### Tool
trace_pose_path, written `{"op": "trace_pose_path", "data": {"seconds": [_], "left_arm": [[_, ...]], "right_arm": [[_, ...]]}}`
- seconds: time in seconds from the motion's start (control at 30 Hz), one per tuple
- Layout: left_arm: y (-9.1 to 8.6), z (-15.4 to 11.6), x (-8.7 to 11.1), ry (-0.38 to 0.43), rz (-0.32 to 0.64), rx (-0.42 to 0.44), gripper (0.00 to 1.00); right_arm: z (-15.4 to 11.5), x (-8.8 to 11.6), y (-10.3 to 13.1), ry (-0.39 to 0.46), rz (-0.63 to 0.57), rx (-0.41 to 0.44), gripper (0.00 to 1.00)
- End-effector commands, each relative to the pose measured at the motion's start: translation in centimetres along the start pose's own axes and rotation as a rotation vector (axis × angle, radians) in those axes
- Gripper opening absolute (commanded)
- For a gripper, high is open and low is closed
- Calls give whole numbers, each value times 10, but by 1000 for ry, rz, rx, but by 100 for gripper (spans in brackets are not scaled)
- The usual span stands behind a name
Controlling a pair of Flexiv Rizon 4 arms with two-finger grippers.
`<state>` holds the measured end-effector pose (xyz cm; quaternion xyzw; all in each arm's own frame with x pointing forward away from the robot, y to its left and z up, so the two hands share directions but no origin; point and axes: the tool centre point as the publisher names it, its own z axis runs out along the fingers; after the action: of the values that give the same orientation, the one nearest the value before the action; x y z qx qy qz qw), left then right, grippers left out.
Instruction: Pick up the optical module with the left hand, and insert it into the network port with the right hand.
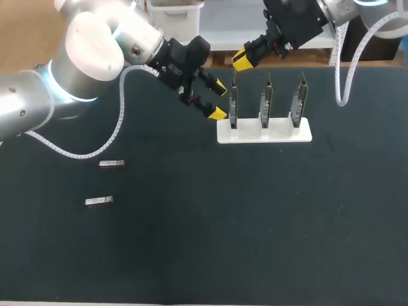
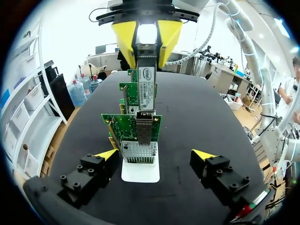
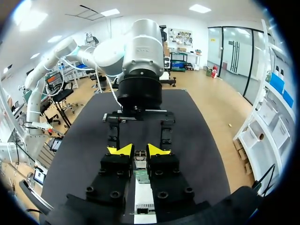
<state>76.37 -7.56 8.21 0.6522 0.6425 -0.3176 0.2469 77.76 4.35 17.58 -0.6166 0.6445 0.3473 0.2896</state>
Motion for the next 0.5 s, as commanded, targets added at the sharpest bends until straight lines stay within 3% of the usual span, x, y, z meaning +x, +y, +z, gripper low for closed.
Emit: {"op": "trace_pose_path", "data": {"seconds": [0.03, 0.5], "left_arm": [[2, 0, 0, 3, 1, 3, 100], [2, 0, 0, 3, 1, 3, 100]], "right_arm": [[2, 0, -2, 4, 0, -1, 0], [5, 2, -4, 24, -4, 12, 0]]}}
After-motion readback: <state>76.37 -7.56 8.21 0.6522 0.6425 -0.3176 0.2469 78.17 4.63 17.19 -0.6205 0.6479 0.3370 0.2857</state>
